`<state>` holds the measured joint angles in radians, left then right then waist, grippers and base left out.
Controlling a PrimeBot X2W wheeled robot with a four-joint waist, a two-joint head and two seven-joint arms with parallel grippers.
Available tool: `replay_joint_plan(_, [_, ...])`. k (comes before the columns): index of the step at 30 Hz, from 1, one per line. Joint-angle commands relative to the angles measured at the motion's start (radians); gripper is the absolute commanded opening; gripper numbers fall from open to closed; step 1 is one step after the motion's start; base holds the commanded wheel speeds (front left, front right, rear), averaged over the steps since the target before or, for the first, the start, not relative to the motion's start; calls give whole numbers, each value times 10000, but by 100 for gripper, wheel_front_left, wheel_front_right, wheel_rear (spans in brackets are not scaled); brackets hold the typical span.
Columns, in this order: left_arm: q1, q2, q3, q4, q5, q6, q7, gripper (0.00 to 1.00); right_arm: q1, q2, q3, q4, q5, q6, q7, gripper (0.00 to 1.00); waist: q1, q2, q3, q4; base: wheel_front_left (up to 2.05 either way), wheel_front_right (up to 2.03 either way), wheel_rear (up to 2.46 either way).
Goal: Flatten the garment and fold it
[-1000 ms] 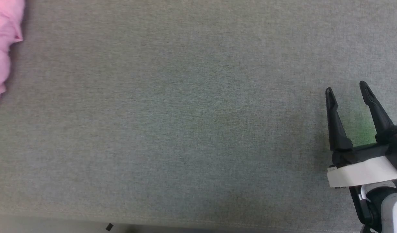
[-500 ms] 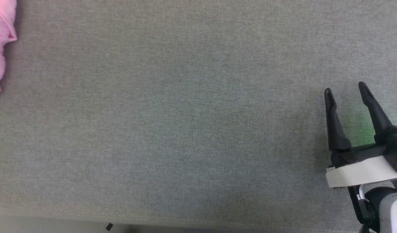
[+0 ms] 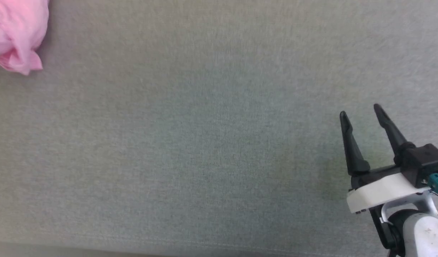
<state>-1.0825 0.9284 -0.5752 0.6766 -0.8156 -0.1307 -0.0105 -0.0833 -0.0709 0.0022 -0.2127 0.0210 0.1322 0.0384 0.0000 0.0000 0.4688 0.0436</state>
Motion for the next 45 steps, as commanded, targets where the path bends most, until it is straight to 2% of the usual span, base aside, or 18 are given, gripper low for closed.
replay_joint_plan(1, [-360, 0, -190, -250, 237, 0, -254, 0, -77, -3, 24, 118, 116, -15, -25, 100, 0, 0, -1039, -54, 0, 0, 0])
replay_joint_plan(6, [-1131, -159, -940, -1392, 535, 0, -336, 0, -53, 29, 31, 543, 234, -15, -113, 100, 0, 0, -1853, -203, 0, 0, 0])
replay_joint_plan(12, [-1927, -888, -1413, -2568, 661, 36, 225, 0, -83, 123, 21, 955, 291, -15, -249, 100, 0, 0, -2582, -656, 0, 0, 0])
replay_joint_plan(15, [-2185, -1488, -1547, -3029, 626, 255, 534, 0, -152, 160, 4, 1125, 309, -15, -356, 100, 0, 0, -2786, -1009, 0, 0, 0])
replay_joint_plan(16, [-2329, -1901, -1607, -3241, 572, 423, 682, 0, -212, 176, -26, 1218, 306, -15, -424, 100, 0, 0, -2835, -1264, 0, 0, 0])
replay_joint_plan(19, [-2535, -2602, -1684, -3474, 492, 727, 808, 0, -338, 193, -153, 1333, 286, -15, -546, 100, 0, 0, -2781, -1654, 0, 0, 0])
replay_joint_plan(25, [-2670, -4029, -1960, -3707, 497, 1315, 711, 0, -665, 203, -400, 1597, 505, -15, -870, 100, 0, 0, -2397, -2343, 0, 0, 0])
replay_joint_plan(29, [-2058, -4776, -2285, -3912, 528, 1759, 436, 0, -723, 204, -562, 1740, 619, -15, -1057, 100, 0, 0, -2166, -2608, 0, 0, 0])
replay_joint_plan(33, [-427, -5016, -2748, -4014, 357, 2221, 255, 0, -738, 205, -657, 1897, 685, -15, -1235, 100, 0, 0, -2033, -2686, 0, 0, 0])
replay_joint_plan(38, [1909, -4681, -3562, -3933, 389, 2636, 38, 0, -754, 205, -739, 2048, 690, -15, -1291, 100, 0, 0, -1915, -2528, 0, 0, 0])
replay_joint_plan(41, [3024, -4558, -3986, -3754, 211, 2625, 95, 0, -738, 205, -712, 2107, 601, -15, -1210, 100, 0, 0, -1946, -2274, 0, 0, 0])
replay_joint_plan(42, [3285, -4538, -4162, -3695, 130, 2537, 265, 47, -730, 205, -685, 2126, 564, -15, -1173, 100, 0, 0, -1972, -2203, 0, 0, 0])
replay_joint_plan(43, [3532, -4526, -4366, -3663, 28, 2380, 476, 100, -718, 205, -660, 2146, 514, -15, -1127, 100, 0, 0, -2015, -2101, 0, 0, 0])
replay_joint_plan(45, [3764, -4485, -4598, -3642, -3, 2264, 675, 100, -701, 205, -629, 2162, 458, -15, -1039, 100, 0, 0, -2116, -1929, 0, 0, 0])
